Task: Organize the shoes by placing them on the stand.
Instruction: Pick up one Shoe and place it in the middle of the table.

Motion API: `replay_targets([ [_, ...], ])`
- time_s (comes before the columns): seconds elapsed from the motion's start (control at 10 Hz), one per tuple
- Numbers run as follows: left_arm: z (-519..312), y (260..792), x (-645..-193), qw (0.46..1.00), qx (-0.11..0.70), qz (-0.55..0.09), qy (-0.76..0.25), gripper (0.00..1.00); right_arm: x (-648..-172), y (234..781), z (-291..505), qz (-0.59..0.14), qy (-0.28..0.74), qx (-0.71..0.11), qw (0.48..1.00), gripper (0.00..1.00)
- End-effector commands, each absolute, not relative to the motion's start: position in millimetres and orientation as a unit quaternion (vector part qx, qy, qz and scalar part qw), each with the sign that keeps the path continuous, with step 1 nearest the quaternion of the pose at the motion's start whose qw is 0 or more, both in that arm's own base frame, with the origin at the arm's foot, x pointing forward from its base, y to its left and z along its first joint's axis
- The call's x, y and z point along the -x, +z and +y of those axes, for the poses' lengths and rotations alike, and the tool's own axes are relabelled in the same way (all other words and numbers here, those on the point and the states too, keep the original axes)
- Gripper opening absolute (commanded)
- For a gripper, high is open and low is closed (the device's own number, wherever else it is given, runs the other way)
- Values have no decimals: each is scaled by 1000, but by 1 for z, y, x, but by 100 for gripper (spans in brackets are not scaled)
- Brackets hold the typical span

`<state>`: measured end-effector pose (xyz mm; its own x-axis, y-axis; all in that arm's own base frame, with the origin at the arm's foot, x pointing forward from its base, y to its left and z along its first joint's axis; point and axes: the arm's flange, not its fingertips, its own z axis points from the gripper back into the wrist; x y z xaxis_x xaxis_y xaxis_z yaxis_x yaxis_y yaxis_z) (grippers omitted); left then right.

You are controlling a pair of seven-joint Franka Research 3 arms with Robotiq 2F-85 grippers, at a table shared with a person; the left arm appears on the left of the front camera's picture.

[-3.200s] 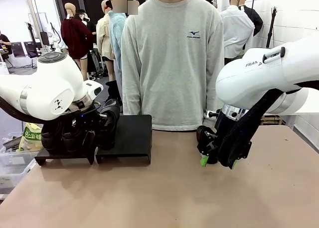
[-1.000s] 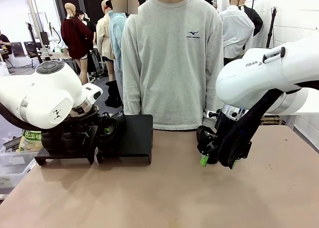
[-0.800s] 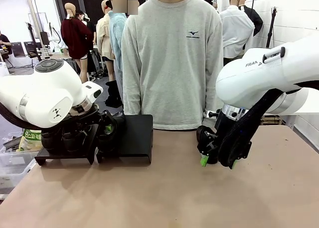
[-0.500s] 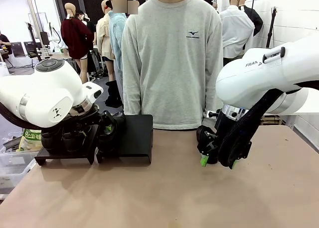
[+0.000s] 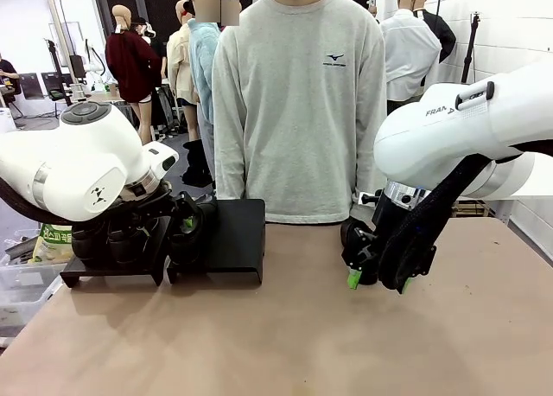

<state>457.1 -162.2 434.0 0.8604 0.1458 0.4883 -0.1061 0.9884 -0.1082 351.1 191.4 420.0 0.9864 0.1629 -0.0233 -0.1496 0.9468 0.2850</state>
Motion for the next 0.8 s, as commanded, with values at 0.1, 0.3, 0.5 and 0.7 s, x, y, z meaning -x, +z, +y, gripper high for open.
replay_targets([
  [0.1, -162, 434, -459, 962, 42, -263, 67, 100, -352, 421, 192, 24, 82, -145, 986, 100],
  [0.3, -170, 457, -423, 946, 40, -317, 47, 100, -352, 421, 192, 24, 82, -145, 986, 100],
  [0.5, -189, 505, -351, 913, 75, -402, 17, 100, -352, 421, 192, 24, 82, -145, 986, 100],
  [0.7, -213, 512, -305, 932, 112, -344, -15, 100, -352, 421, 192, 24, 82, -145, 986, 100],
])
